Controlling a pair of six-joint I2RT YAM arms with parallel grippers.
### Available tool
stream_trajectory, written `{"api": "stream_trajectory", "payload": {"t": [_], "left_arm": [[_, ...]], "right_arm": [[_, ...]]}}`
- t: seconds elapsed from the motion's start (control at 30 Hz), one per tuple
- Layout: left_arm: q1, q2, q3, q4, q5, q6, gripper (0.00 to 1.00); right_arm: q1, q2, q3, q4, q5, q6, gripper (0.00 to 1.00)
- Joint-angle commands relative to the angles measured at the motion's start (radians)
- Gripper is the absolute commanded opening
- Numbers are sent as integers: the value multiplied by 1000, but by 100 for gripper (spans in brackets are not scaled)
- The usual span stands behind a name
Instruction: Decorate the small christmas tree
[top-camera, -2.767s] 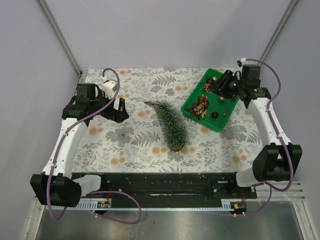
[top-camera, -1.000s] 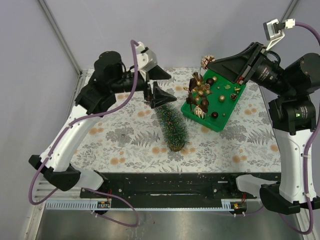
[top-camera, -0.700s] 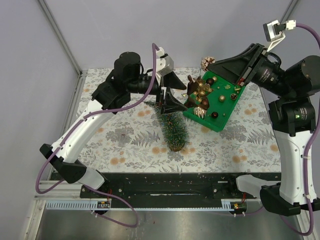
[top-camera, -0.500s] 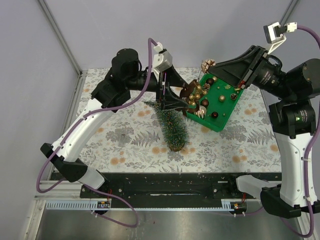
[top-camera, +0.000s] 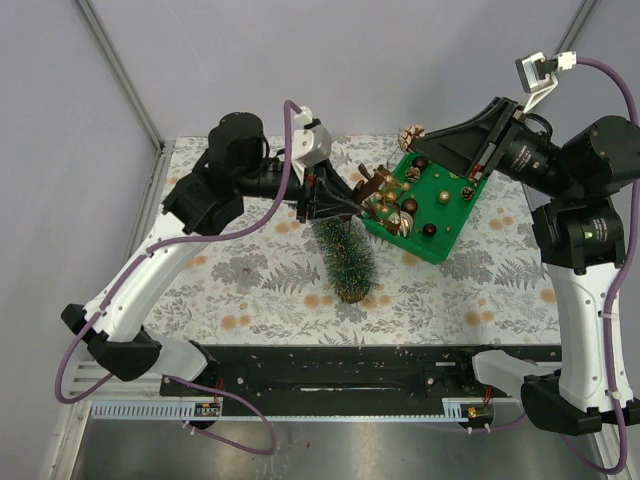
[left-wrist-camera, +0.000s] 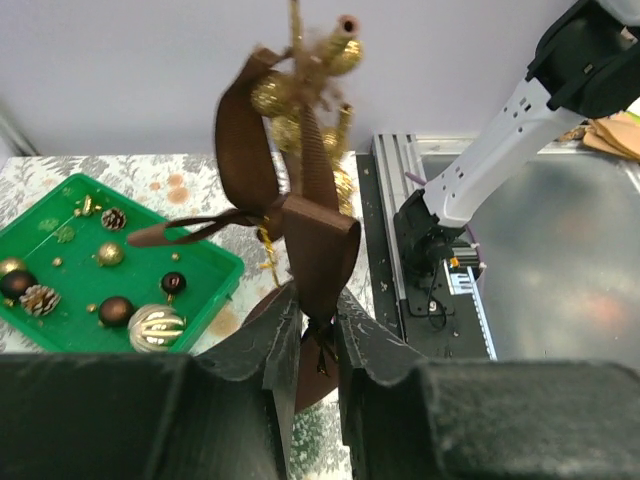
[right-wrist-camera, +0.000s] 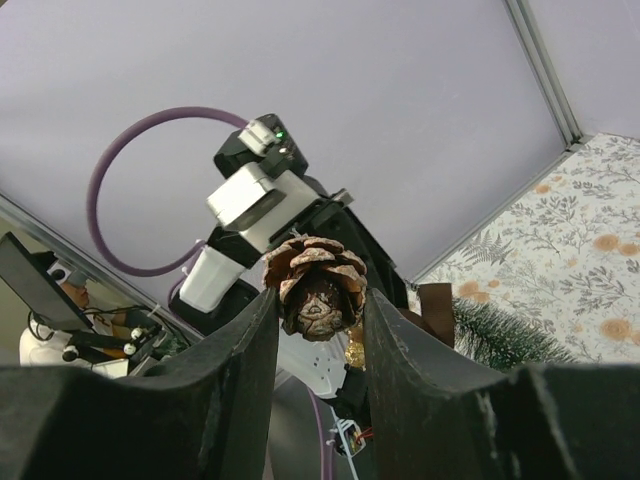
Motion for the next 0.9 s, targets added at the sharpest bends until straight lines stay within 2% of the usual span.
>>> {"api": "stream_trajectory", "payload": {"t": [0.0,0.2,0.4,0.63,0.87], "left_arm": [[-11,-124,-23,-69,-94,121,23],[-25,-233,-126,-106,-158,150,22],[-40,-284,-187,-109,-185,126,14],[-76,-305,-244,-120,-302,132,6],[-93,-365,-362,-66,-433,109,0]], "right_arm": [[7,-21,-21,3,14,-43,31],[7,-38,-78,-33,49,-90,32],[7,-46,-119,-49,63,-119,32],[7,-70,-154,-89,92,-173,33],[7,-58,-246,11,91,-150,33]]}}
